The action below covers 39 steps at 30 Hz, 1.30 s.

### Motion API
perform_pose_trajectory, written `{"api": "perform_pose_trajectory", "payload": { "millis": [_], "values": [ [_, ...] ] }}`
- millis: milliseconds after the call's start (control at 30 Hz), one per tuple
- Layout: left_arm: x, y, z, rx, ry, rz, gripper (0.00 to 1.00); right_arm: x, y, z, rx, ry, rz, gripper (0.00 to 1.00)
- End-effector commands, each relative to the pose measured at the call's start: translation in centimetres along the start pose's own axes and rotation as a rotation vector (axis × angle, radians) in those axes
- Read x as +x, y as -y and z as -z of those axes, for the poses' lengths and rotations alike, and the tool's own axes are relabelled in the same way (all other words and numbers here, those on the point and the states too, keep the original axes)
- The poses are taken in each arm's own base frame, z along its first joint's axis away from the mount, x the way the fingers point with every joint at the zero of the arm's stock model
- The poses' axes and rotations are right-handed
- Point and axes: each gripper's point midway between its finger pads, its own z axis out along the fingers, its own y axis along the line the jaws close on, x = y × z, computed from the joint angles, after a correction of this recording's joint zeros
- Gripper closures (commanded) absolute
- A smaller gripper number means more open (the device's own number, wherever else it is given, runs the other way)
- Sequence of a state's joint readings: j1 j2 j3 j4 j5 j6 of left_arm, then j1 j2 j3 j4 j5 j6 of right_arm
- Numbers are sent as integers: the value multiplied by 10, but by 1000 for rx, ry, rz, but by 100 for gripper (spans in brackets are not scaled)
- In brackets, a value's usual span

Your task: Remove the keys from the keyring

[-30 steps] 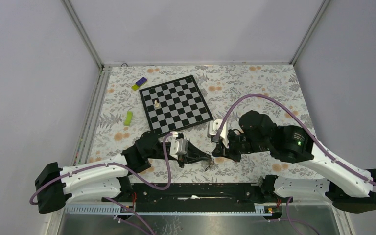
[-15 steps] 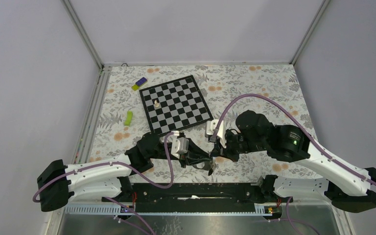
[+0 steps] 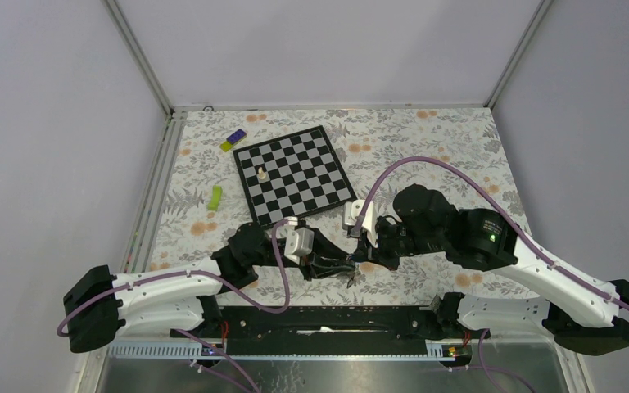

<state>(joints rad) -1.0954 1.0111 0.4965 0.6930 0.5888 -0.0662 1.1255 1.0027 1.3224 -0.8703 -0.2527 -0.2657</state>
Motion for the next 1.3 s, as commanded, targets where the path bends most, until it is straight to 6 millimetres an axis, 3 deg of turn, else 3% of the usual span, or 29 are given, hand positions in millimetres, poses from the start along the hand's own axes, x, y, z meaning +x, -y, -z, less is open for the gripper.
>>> {"api": "perform_pose_trajectory", "payload": {
  "millis": [0,400,733,1267],
  "values": [
    [-21,-2,0,-18,80,-29,73,-15,2,3,6,49,15,100],
    [-24,-7,6,-68,70,-38,78,-10,3,1,16,36,-3,100],
    [-25,-12,7,-95,37,-46,67,-7,4,-4,26,28,-34,100],
    [-26,-23,8,-156,19,-38,62,-3,19,-10,122,15,-127,100]
  ]
}}
